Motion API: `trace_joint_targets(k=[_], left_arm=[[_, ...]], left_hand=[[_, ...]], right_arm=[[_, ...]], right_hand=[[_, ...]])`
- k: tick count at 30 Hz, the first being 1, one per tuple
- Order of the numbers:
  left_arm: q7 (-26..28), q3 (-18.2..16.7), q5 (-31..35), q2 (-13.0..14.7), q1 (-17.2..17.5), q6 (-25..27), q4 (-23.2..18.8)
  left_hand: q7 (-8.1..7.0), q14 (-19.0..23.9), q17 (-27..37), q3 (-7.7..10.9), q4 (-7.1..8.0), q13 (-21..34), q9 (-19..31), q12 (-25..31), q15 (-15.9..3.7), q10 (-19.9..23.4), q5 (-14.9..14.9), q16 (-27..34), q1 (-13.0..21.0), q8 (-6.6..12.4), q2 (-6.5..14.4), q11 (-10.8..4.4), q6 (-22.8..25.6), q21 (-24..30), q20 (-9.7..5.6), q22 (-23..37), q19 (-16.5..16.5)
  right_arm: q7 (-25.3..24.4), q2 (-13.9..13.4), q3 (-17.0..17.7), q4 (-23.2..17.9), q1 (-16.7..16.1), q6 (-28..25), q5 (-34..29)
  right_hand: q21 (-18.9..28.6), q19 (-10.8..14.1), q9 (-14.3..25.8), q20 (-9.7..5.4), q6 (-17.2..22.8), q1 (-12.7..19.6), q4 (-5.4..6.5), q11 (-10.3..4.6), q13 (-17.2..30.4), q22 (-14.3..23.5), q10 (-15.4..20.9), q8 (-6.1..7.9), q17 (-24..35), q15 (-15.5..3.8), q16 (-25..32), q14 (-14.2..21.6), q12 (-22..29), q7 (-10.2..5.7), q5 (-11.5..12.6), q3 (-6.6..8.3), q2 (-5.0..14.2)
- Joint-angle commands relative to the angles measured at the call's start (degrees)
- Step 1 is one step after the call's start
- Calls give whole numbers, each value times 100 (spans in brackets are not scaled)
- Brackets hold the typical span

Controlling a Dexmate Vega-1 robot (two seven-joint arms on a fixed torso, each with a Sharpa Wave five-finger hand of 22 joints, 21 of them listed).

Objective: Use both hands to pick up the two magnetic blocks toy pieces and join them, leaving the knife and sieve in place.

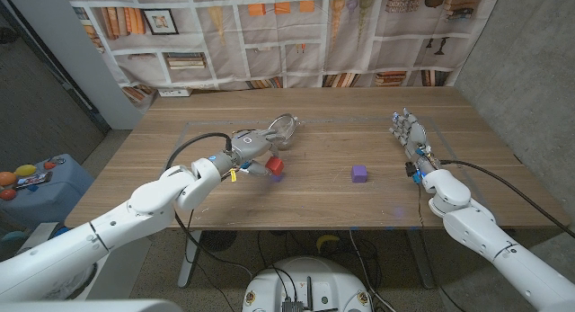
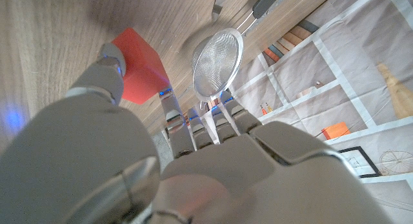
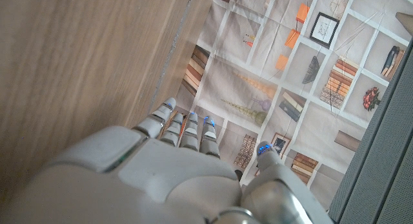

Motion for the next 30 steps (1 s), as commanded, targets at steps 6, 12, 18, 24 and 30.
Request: trace_joint_targets(k=[6, 12, 18, 24, 30], left_arm=[[6, 49, 180, -219, 79, 490, -184], [-52, 128, 246, -399, 62, 719, -217], [-157, 248, 402, -554, 14, 933, -279], [-261, 346, 547, -652, -31, 1082, -335], [-289, 394, 622, -729, -34, 1191, -375]], left_hand=[[-207, 79, 20, -38, 24, 22, 23, 19, -428, 121, 43, -20, 9, 66, 95, -26, 346, 8, -111, 27, 61], [-192, 89, 20, -51, 27, 22, 22, 10, -422, 123, 46, -20, 12, 67, 113, -30, 377, 9, -111, 27, 66], [-177, 93, 21, -65, 31, 22, 22, 9, -417, 144, 49, -22, 14, 63, 136, -23, 401, 10, -114, 28, 71], [-171, 108, 21, -79, 37, 22, 23, 10, -420, 171, 53, -20, 13, 60, 160, -43, 427, 8, -113, 29, 70], [-173, 111, 22, -91, 42, 22, 23, 11, -418, 190, 55, -21, 8, 50, 176, -37, 427, 7, -113, 30, 69]], right_arm=[[-283, -682, 105, -780, -316, -527, -624], [-406, -935, 86, -918, -350, -607, -1136], [-407, -1141, 136, -979, -442, -571, -1438], [-520, -1348, 271, -1124, -665, -501, -1760], [-728, -1634, 438, -1524, -979, -778, -2215]], right_hand=[[-17, 78, 9, -87, 50, 80, -70, -30, 0, 29, 41, 43, -7, -88, 47, 22, 21, -52, 38, 23, 306], [-10, 117, 9, -89, 75, 140, -126, -39, 1, 29, 75, 46, -32, -109, 53, 64, 31, -147, 37, 39, 295], [-5, 154, 10, -79, 149, 182, -180, -31, 1, 28, 124, 68, -55, -116, 61, 114, 45, -179, 30, 38, 253], [-7, 172, 13, -60, 224, 213, -238, -27, 2, 28, 159, 87, -81, -95, 56, 139, 53, -178, 18, 26, 187], [-14, 174, 16, -45, 248, 245, -295, -22, 2, 28, 153, 86, -106, -72, 52, 165, 44, -175, 6, 16, 127]])
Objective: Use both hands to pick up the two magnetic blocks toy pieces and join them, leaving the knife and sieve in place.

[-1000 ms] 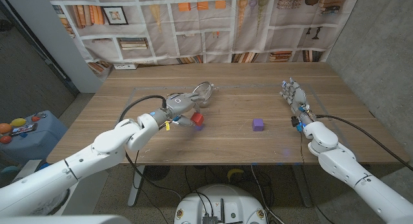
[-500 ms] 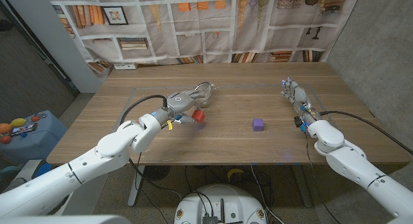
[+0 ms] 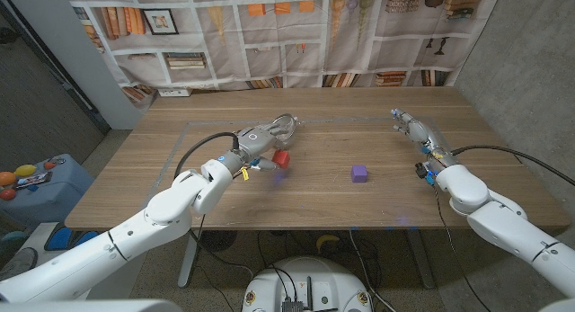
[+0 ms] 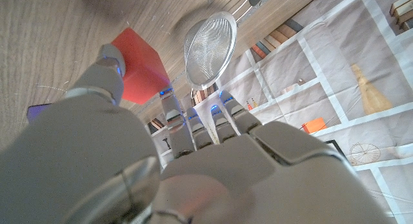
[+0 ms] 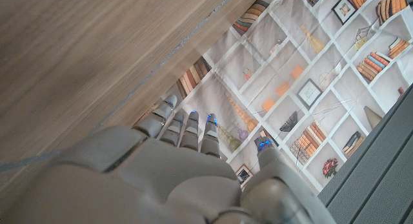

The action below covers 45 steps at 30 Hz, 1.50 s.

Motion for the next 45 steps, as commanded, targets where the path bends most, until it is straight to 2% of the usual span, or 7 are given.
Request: trace_joint_targets(k=[1, 9, 17, 28, 36, 37, 45], left_arm=[[-177, 142, 295, -196, -43, 399, -91], [-167, 163, 277, -293, -83, 466, -82], [13, 195, 400, -435, -57, 701, -53], [145, 176, 312, -387, -168, 583, 60], [318, 166, 166, -444, -180, 593, 156], [342, 168, 154, -444, -182, 585, 163], [654, 105, -161, -636, -79, 724, 221]], left_hand=[[-186, 52, 22, -14, 29, 22, 20, 12, -420, 61, 36, -21, 37, 37, 118, 15, 416, 8, -133, 31, 50], [-172, 58, 22, -30, 36, 22, 20, 9, -416, 78, 40, -22, 30, 39, 142, 10, 457, 6, -130, 31, 46], [-165, 69, 22, -51, 39, 23, 20, 5, -421, 100, 45, -22, 25, 33, 172, 5, 491, 11, -116, 32, 60], [-157, 156, 20, -93, 39, 23, 19, 15, -441, 188, 51, -4, 17, 16, 209, 14, 543, 36, -111, 33, 143], [-158, 158, 20, -111, 38, 23, 20, 4, -444, 188, 54, -11, 16, 4, 225, 1, 554, 29, -119, 33, 137], [-157, 159, 20, -113, 37, 23, 20, 3, -444, 188, 54, -11, 16, 1, 227, 2, 551, 28, -120, 33, 136], [-170, 146, 20, -131, 34, 23, 20, -6, -449, 190, 57, -23, 18, -9, 244, 9, 570, 19, -122, 34, 120]], right_arm=[[-301, -674, 327, -687, -611, -306, -811], [-405, -1052, 584, -1287, -1031, -892, -1347], [-453, -1249, 822, -1851, -1435, -1443, -1816], [-232, -1514, 1058, -2638, -1805, -2314, -2510], [249, -1761, 1086, -3033, -1830, -2871, -2884], [489, -1949, 952, -3190, -1737, -3317, -3084], [997, -2294, 786, -3459, -1531, -3739, -3285]], right_hand=[[-15, 31, 17, -57, 59, -35, -68, 33, 2, 28, 34, 16, -5, -10, 11, 44, 17, -11, 4, -1, -21], [-41, -14, 23, -13, 40, 58, -206, 42, 3, 27, -33, -2, -59, 32, -30, 17, -14, -46, -18, -4, -137], [-68, -101, 35, 26, -57, 201, -395, 93, 10, 28, -182, -35, -124, 76, -92, -76, -56, -76, -40, 6, -252], [-84, -248, 53, 174, -222, 554, -732, 101, 24, 32, -419, -33, -197, 211, -142, -205, -84, -127, -70, 76, -402], [-67, -298, 69, 320, -314, 884, -883, 93, 37, 34, -629, -5, -237, 402, -162, -331, -96, -188, -109, 147, -509], [-63, -295, 71, 341, -330, 933, -891, 94, 38, 35, -658, -3, -241, 431, -167, -355, -96, -191, -114, 162, -513], [-64, -341, 86, 446, -376, 1237, -920, 156, 48, 36, -823, 28, -262, 518, -178, -474, -97, -216, -106, 260, -539]])
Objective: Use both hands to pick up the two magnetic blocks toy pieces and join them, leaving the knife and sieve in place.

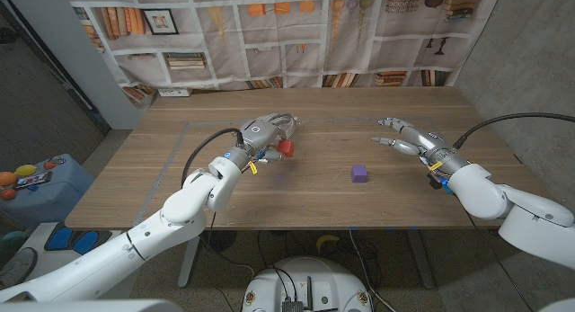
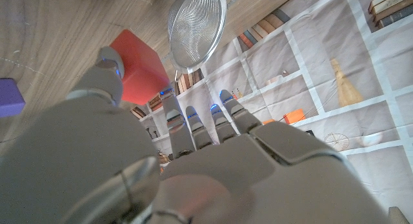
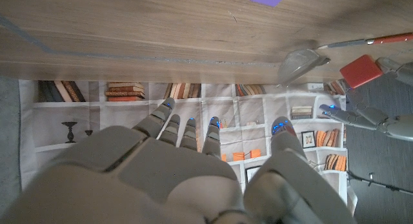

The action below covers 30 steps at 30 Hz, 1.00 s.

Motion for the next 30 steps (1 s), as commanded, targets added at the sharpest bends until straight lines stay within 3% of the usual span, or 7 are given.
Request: trace_joint_targets(k=[1, 13, 18, 30], left_arm=[[416, -68, -381, -222, 87, 141, 112], [906, -89, -906, -493, 144, 302, 255], [1090, -72, -1136, -601, 127, 342, 341], [1606, 53, -1543, -863, 15, 374, 606]], left_hand=[[-167, 34, 20, -29, 8, 23, 20, -7, -414, 46, 37, -23, 94, -7, 170, 31, 572, 16, -111, 34, 41], [-171, 22, 20, -52, 4, 23, 21, -12, -405, 66, 41, -32, 98, -21, 192, 32, 596, 2, -119, 35, 8], [-171, 19, 20, -61, 4, 24, 21, -13, -399, 73, 42, -35, 97, -28, 198, 30, 599, -3, -123, 35, -5], [-160, 16, 20, -85, 2, 24, 23, -16, -390, 95, 47, -37, 99, -48, 220, 26, 608, -7, -119, 36, -22]], right_arm=[[818, -549, -210, -589, 200, -971, -512], [1709, -1029, -813, -1105, 936, -1843, -614], [2118, -1171, -1267, -1339, 1400, -2233, -823], [3058, -1052, -2337, -1595, 2360, -2783, -1713]], right_hand=[[1, 14, 31, 78, -8, 164, -21, 29, 10, 6, -111, 35, 2, 59, -1, -79, -8, -27, 11, 67, -6], [37, 90, 56, 245, -183, 632, -38, 88, 24, 5, -271, 39, -19, 269, 38, -104, 14, -80, 38, 213, -110], [22, 61, 74, 331, -343, 868, -37, 128, 32, 5, -402, 28, -24, 343, 30, -183, 6, -82, 44, 272, -204], [-9, -98, 135, 492, -676, 1333, -25, 281, 61, 10, -782, 46, -24, 551, 9, -404, -16, -27, 157, 368, -448]])
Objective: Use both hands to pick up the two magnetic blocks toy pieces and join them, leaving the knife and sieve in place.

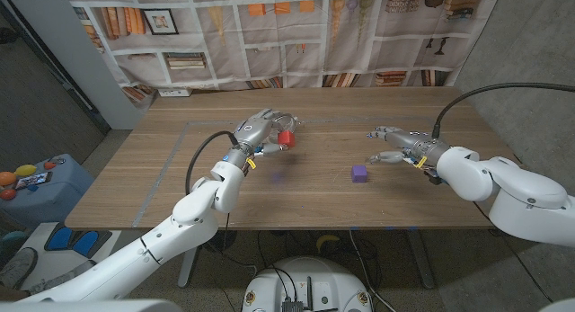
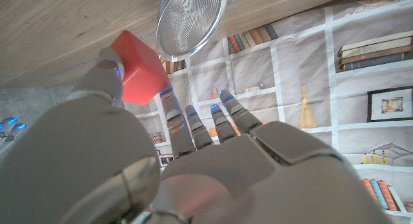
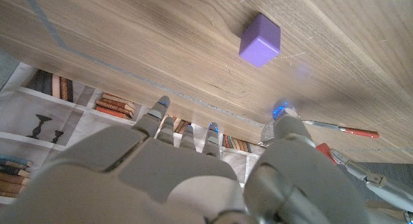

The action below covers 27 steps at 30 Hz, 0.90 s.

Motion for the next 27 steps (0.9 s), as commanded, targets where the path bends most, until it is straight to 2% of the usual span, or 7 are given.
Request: trace_joint_targets(k=[1, 5, 8, 16, 27], left_arm=[[498, 119, -435, -257, -102, 38, 240], [658, 149, -546, -345, -124, 73, 302], [787, 166, -647, -410, -133, 78, 350], [1104, 187, -1011, -570, -168, -71, 475], [1417, 190, -1488, -717, -171, -346, 611]], left_hand=[[-162, 15, 20, -38, 3, 24, 25, -16, -391, 57, 24, -10, 129, 27, 191, -8, 610, -7, -119, 8, -22], [-159, 13, 20, -48, 2, 25, 26, -19, -388, 60, 26, -11, 129, 19, 199, -7, 614, -8, -116, 8, -30], [-157, 10, 20, -55, 2, 25, 26, -21, -387, 62, 27, -13, 129, 12, 206, 4, 614, -10, -113, 8, -37], [-150, 0, 20, -73, 2, 25, 28, -24, -385, 72, 31, -16, 128, -2, 221, 6, 623, -18, -113, 9, -68], [-146, -17, 20, -89, -2, 26, 29, -33, -382, 65, 35, -21, 132, -18, 233, 1, 628, -24, -108, 9, -98]], right_arm=[[945, 39, -991, -300, 907, -627, -806], [1379, 140, -1253, -298, 1180, -682, -1115], [1647, 188, -1379, -267, 1329, -625, -1282], [2202, 419, -1634, -114, 1598, -505, -1700], [2905, 817, -1905, 180, 1840, -311, -2313]], right_hand=[[-15, -62, 39, 83, -137, 161, 14, 48, 35, 11, -162, 45, 1, 113, 4, -89, -14, -6, 86, 63, -61], [-14, -88, 56, 116, -189, 224, 20, 74, 41, 11, -235, 55, 2, 170, -1, -138, -17, -8, 108, 70, -108], [-14, -143, 87, 177, -362, 322, 31, 149, 54, 12, -357, 47, 6, 239, -3, -213, -16, -17, 134, 74, -192], [-3, -176, 132, 224, -583, 411, 49, 240, 69, 13, -523, 44, 13, 291, 7, -270, -19, -10, 137, 62, -291], [5, -187, 169, 260, -626, 468, 64, 303, 81, 14, -637, 91, 19, 341, 15, -309, -17, -22, 130, 55, -338]])
